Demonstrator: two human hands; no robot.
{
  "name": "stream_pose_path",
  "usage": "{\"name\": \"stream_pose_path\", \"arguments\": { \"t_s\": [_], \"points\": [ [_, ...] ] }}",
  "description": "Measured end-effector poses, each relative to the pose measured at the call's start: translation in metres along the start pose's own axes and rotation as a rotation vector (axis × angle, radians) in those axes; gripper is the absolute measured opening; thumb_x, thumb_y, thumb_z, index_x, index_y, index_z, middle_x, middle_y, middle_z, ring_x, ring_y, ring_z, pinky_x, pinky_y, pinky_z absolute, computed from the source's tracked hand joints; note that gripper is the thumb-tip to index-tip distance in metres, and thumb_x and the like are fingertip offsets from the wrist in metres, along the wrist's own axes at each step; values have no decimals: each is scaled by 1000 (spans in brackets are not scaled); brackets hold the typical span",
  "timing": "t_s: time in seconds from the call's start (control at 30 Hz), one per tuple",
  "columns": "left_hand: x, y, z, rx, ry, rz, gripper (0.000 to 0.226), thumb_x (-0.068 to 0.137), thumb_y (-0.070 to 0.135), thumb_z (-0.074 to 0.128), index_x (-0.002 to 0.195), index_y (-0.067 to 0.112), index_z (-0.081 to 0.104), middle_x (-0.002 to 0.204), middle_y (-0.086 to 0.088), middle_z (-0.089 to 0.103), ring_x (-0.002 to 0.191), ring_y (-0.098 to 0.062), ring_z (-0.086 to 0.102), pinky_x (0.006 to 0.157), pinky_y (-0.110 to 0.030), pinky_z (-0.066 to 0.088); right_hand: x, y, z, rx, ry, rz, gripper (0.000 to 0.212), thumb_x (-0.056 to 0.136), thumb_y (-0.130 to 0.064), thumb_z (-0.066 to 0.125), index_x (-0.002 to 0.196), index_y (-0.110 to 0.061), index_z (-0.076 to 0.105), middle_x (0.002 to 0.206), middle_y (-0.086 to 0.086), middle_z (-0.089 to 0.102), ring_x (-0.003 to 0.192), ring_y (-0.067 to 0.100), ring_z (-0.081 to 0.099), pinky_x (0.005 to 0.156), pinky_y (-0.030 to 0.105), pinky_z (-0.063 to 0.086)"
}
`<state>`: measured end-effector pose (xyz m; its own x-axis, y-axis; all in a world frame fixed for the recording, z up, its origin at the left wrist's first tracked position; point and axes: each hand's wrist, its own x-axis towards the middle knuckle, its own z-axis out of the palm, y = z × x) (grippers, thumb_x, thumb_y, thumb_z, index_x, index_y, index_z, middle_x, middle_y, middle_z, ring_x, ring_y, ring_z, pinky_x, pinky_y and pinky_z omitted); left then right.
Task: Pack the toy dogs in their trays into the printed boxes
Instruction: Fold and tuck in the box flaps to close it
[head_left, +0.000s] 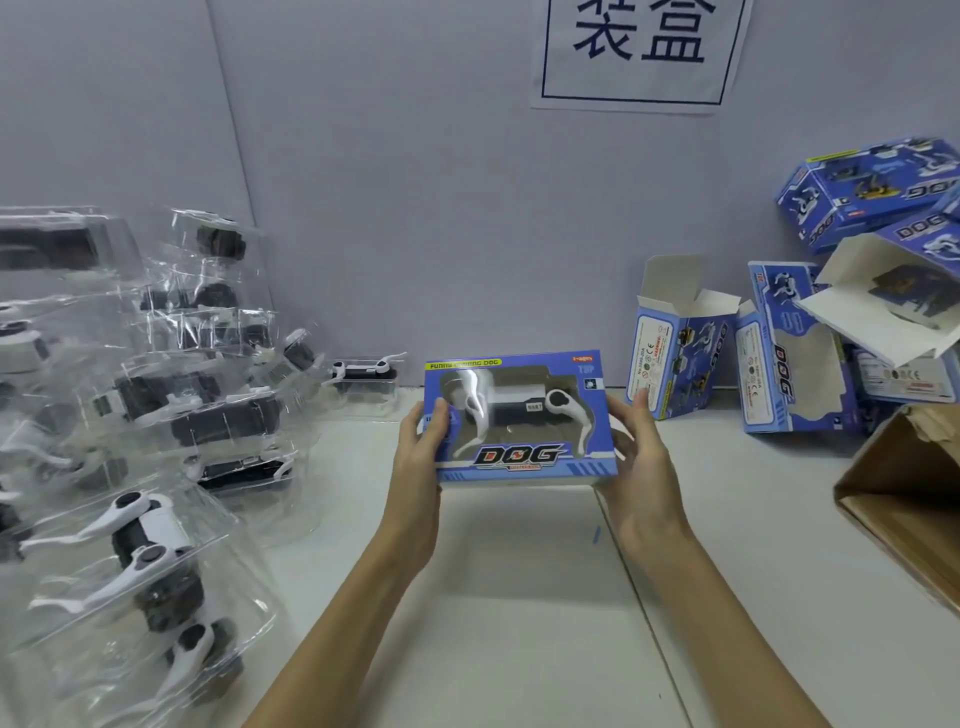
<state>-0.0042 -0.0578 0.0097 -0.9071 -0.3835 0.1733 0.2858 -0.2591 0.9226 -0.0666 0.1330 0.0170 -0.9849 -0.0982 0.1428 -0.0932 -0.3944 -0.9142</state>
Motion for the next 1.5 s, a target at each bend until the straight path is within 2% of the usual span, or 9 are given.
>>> {"name": "stream_pose_path", "arguments": {
  "t_s": [0.1,0.23,0.47,0.63,0.77,0.97,1.13,1.37,1.5],
  "points": [
    [-1,-3,1,-29,5,9,33,105,44,53,118,22,73,119,-2,77,114,-25,72,109,-46,48,-7,5,10,-118,-95,-77,61,100,-67,49,139,-24,64,136,-7,69,132,20,61,116,41,45],
    [1,-3,-5,-49,23,21,45,103,45,54,122,8,69,121,-13,75,116,-31,71,108,-49,49,-11,7,12,-231,-123,-104,32,93,-72,45,90,-44,61,84,-23,64,103,15,61,79,22,49],
    [3,-2,-1,-8,24,22,39,102,45,55,117,13,71,117,-3,76,111,-23,73,96,-35,56,-9,8,4,-265,-130,-119,30,96,-69,47,85,-42,54,79,-3,52,80,19,55,74,33,45],
    [8,3,-22,4,79,-1,38,101,45,60,115,14,77,126,-4,74,122,-26,68,113,-42,47,-3,-4,-8,-374,-313,56,42,103,-45,60,142,-36,48,111,-2,79,94,13,76,78,23,54],
    [11,2,-27,-80,187,-8,50,105,55,47,129,19,72,118,-4,77,107,-25,75,100,-45,50,-1,-28,-29,-423,-397,137,77,75,-54,78,142,-25,54,112,14,78,88,24,71,75,31,58],
    [15,-4,-31,-51,229,-10,63,104,66,35,122,18,72,125,-14,68,108,-31,67,84,-45,54,4,-63,-52,281,19,-279,49,82,-24,78,124,-12,56,92,4,74,80,20,73,74,33,62],
    [16,-9,-24,-5,169,-47,62,106,60,36,109,12,74,118,-13,71,101,-31,67,83,-46,54,11,-86,-72,542,413,-633,51,95,-28,76,134,-14,46,132,1,69,123,22,69,96,35,59],
    [12,-11,-16,32,117,-77,63,106,60,37,108,9,74,115,-11,74,100,-32,67,81,-46,54,62,-52,-83,-269,423,-339,48,91,-12,80,131,-17,53,135,7,61,116,13,65,72,7,54],
    [9,-14,-15,44,118,-97,64,106,58,38,108,7,74,115,-12,73,100,-32,66,80,-45,54,112,-43,-68,-829,271,-259,81,94,-8,76,157,-29,31,141,17,55,126,34,59,95,46,59]
  ]
}}
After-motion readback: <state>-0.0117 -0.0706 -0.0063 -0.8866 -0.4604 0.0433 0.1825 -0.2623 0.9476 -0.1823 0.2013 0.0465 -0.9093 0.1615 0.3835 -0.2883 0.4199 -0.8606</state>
